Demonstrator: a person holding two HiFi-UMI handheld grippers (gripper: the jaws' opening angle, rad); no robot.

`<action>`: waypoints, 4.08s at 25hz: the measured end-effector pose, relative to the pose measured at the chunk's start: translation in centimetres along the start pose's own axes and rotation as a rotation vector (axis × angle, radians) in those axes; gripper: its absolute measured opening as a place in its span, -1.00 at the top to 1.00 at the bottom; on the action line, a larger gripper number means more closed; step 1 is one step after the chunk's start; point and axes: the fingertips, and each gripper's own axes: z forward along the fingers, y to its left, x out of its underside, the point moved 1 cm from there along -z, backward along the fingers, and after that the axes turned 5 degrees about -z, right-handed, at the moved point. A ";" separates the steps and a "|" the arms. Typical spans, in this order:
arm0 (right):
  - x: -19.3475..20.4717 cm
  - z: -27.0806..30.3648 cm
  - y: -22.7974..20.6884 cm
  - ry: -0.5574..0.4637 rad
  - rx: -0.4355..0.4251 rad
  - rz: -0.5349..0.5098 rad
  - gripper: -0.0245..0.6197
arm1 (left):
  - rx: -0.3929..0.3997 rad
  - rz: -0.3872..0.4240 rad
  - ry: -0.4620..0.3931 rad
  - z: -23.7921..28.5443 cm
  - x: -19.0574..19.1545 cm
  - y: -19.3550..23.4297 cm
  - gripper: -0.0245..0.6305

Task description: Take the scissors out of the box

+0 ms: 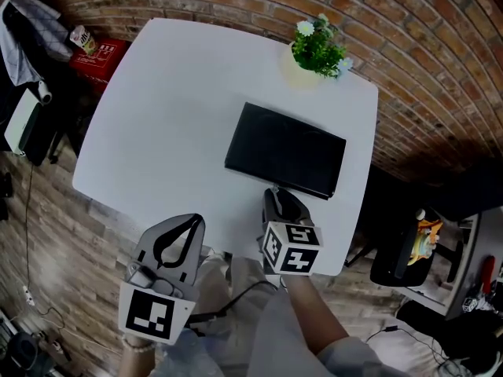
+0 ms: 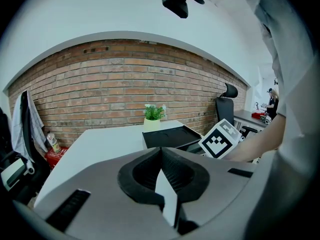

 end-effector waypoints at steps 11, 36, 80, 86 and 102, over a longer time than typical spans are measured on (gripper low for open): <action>0.2 0.0 0.0 0.005 0.015 0.020 0.66 | -0.003 -0.019 0.005 0.0 0.1 0.4 0.87; 3.6 -3.0 2.7 0.020 0.026 0.013 0.66 | 0.071 0.009 0.005 -1.8 1.4 -0.4 0.87; 8.1 -11.1 5.1 -0.007 -0.067 -0.059 0.73 | 0.229 0.181 0.001 -1.1 1.0 -5.0 0.87; 6.7 -13.5 4.0 -0.063 -0.048 -0.086 0.75 | 0.288 0.311 0.052 0.9 1.1 -6.2 0.87; 4.0 -18.8 -1.1 -0.169 0.077 -0.019 0.75 | 0.529 0.658 0.246 7.7 4.5 -9.3 0.63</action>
